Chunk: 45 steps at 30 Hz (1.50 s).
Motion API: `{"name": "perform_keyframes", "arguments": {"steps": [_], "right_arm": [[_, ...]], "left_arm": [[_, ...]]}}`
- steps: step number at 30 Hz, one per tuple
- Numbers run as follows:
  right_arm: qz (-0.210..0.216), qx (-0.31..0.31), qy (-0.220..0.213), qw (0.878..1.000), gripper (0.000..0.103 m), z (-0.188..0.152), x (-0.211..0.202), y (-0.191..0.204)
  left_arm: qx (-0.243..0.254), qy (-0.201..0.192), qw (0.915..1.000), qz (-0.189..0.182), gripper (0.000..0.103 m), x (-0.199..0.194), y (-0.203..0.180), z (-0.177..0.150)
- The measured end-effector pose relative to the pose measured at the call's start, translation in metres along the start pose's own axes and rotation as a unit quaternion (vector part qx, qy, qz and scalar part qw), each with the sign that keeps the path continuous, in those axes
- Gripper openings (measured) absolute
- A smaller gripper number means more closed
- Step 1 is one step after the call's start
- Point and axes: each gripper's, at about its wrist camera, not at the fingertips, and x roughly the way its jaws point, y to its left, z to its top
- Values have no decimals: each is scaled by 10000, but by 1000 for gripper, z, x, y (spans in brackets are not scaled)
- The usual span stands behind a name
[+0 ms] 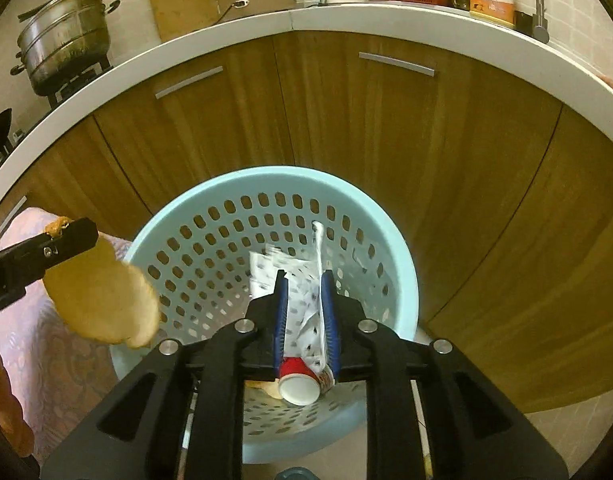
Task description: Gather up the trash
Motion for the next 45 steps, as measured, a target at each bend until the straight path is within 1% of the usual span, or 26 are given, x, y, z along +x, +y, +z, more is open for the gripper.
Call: {"name": "perform_keyframes", "arguments": {"steps": [1,2,3,4,5,6,7,9,11,14,16,19,21,23,24,25,27,30,32,35,38,41,43,45], "right_arm": [[0,-21,0,10000,16,-1,-1,1],[6,-39,-6,10000,18,-2,-3,1],[3,-53,-21,10000,24,-2,-5,2],[2,-58,-33,10000,27,-2,-6,3],[2,-67,-39,10000,38,-1,-7,4],[1,-70,-53,10000,50,-1,-9,5],[-17,-65,-101,9999,53,-2,-13,6],[-1,-32,-100,9999,54,-2,-17,5],[-12,43,-10,10000,54,-2,-18,2],[-106,79,155,9998,54,-2,-18,-2],[-101,66,164,9998,54,-1,-22,-2],[-79,59,64,9999,54,0,-31,0],[-60,63,-71,9999,54,0,-38,3],[-75,-9,-251,9997,54,0,-47,11],[-75,-49,-319,9995,54,0,-51,15],[-88,-99,-415,9990,54,-1,-57,20],[-102,-167,-567,9982,54,-1,-67,30],[37,-197,-885,9959,55,-7,-91,47],[33,-249,-1094,9937,58,-13,-104,58],[68,-317,-1366,9901,60,-23,-122,78],[-70,-504,-1651,9850,60,-30,-136,97],[-146,-630,-1866,9803,63,-37,-147,108],[-207,-692,-1938,9784,64,-42,-150,115],[-294,-774,-1969,9769,64,-47,-149,120]], "left_arm": [[18,3,10000,-40,35,-1,0,-2],[23,-16,10000,-54,39,-4,2,-3],[26,-47,10000,-73,43,-6,3,-4],[28,-94,9999,-124,52,-11,4,-6],[30,-117,9999,-121,60,-13,5,-6],[28,-155,9998,-101,63,-17,7,-8],[31,-190,9998,-92,66,-20,8,-9],[48,-162,9998,-119,67,-21,6,-6],[27,-165,9997,-173,67,-22,5,-4],[26,-111,9999,-112,67,-23,7,-3],[-65,-81,9998,-178,67,-22,10,-2],[-190,-127,9994,-248,67,-27,16,-4],[-165,-254,9993,-210,67,-38,18,-9],[-163,-466,9985,-231,68,-54,23,-15],[-162,-568,9981,-199,70,-63,25,-19],[-138,-667,9975,-173,73,-71,25,-23],[61,-880,9961,50,76,-90,25,-36],[283,-1095,9925,471,78,-116,28,-56],[298,-1258,9895,642,78,-130,31,-65],[174,-1557,9840,846,81,-147,39,-76],[122,-1731,9798,999,83,-154,46,-81],[168,-1834,9779,987,83,-153,55,-86],[187,-1800,9784,996,83,-147,60,-88],[107,-1780,9797,914,83,-143,69,-91]]}}
